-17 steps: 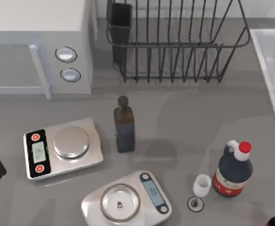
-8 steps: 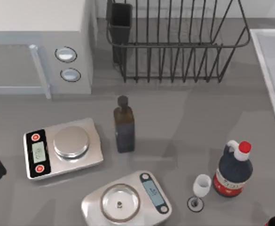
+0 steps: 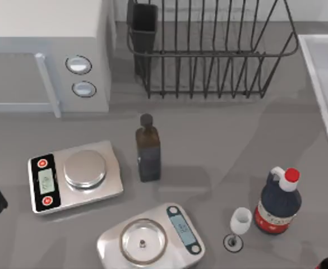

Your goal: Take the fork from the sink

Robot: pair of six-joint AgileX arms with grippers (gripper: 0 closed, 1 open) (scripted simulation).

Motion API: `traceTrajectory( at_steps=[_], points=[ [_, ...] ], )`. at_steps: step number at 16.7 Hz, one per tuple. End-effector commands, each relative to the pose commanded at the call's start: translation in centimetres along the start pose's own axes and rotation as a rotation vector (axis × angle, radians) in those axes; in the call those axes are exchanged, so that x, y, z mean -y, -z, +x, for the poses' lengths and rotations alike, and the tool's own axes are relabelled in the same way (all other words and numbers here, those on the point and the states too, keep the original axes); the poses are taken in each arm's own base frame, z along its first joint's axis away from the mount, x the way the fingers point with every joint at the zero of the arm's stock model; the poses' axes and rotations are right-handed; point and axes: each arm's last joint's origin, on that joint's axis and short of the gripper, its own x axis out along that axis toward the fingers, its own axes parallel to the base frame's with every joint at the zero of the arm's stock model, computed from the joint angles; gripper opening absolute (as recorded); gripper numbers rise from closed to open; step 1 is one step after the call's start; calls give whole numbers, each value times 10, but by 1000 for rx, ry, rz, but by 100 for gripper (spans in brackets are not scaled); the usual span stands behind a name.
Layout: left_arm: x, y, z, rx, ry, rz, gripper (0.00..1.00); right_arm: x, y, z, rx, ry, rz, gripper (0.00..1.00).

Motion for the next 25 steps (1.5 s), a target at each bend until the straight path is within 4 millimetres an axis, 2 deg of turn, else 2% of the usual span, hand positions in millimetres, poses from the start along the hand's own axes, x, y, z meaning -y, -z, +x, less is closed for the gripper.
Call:
traceTrajectory(
  at_steps=[3, 5, 10, 23, 25],
  points=[
    [0, 0, 0, 0, 0, 0, 100, 0, 2, 48, 8, 2, 2, 100],
    [0, 0, 0, 0, 0, 0, 100, 0, 6, 69, -3, -1, 2, 100],
    [0, 0, 0, 0, 0, 0, 100, 0, 7, 74, -7, -2, 3, 100],
    [0, 0, 0, 0, 0, 0, 100, 0, 7, 74, -7, -2, 3, 2],
    [0, 0, 0, 0, 0, 0, 100, 0, 7, 74, -7, -2, 3, 0]
  ],
)
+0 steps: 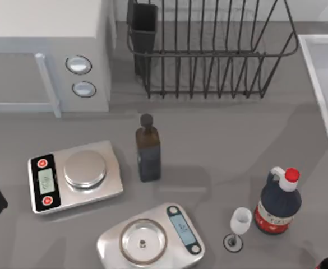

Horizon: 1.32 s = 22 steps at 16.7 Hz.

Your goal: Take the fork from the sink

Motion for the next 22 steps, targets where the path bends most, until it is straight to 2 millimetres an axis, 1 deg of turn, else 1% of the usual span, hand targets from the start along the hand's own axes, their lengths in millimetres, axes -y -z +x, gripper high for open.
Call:
traceTrajectory(
  at_steps=[6, 7, 9, 11, 14, 16, 18, 20, 22],
  points=[
    [0, 0, 0, 0, 0, 0, 100, 0, 0, 0, 0, 0, 0, 0],
    [0, 0, 0, 0, 0, 0, 100, -1, -5, -23, 46, 0, 5, 0],
    [0, 0, 0, 0, 0, 0, 100, 0, -7, -28, 49, 1, 5, 0],
    [0, 0, 0, 0, 0, 0, 100, 1, -11, -46, 54, 2, 5, 0],
    [0, 0, 0, 0, 0, 0, 100, 1, -13, -92, 37, -2, 5, 0],
    [0, 0, 0, 0, 0, 0, 100, 1, -11, -126, 23, -5, 6, 0],
    [0, 0, 0, 0, 0, 0, 100, 0, -8, -155, 33, -3, 5, 0],
    [0, 0, 0, 0, 0, 0, 100, -1, -5, -172, 45, 0, 5, 0],
    [0, 0, 0, 0, 0, 0, 100, -1, -5, -173, 46, 0, 5, 0]
  ],
)
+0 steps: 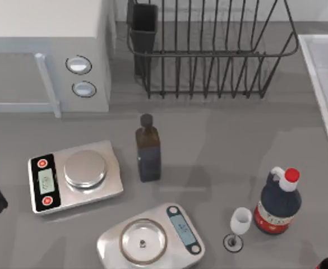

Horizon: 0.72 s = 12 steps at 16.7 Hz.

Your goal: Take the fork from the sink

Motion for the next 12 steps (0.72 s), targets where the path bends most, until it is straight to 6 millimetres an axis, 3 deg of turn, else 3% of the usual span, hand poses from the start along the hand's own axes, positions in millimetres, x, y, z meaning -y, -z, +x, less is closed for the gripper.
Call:
traceTrajectory(
  at_steps=[3, 6, 8, 12],
  points=[
    [0, 0, 0, 0, 0, 0, 100, -2, 0, 1, -2, -1, 0, 0],
    [0, 0, 0, 0, 0, 0, 100, -33, -4, -4, -16, -5, 1, 0],
    [0, 0, 0, 0, 0, 0, 100, -78, -6, -14, -24, -7, 1, 0],
    [0, 0, 0, 0, 0, 0, 100, -204, 15, -50, -14, -13, -2, 0]
  ],
)
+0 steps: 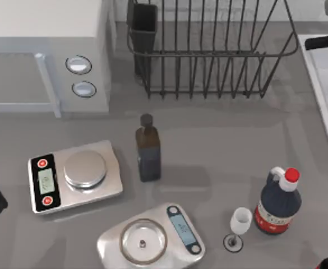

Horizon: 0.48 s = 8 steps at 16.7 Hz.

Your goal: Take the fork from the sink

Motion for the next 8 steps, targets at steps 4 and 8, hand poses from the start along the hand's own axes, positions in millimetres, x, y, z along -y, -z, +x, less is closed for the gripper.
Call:
traceTrajectory(
  at_steps=[4, 8],
  points=[
    [0, 0, 0, 0, 0, 0, 100, -103, 53, -32, 3, -9, -3, 0],
    [0, 0, 0, 0, 0, 0, 100, -136, 81, -37, -32, 13, -3, 0]
  ],
)
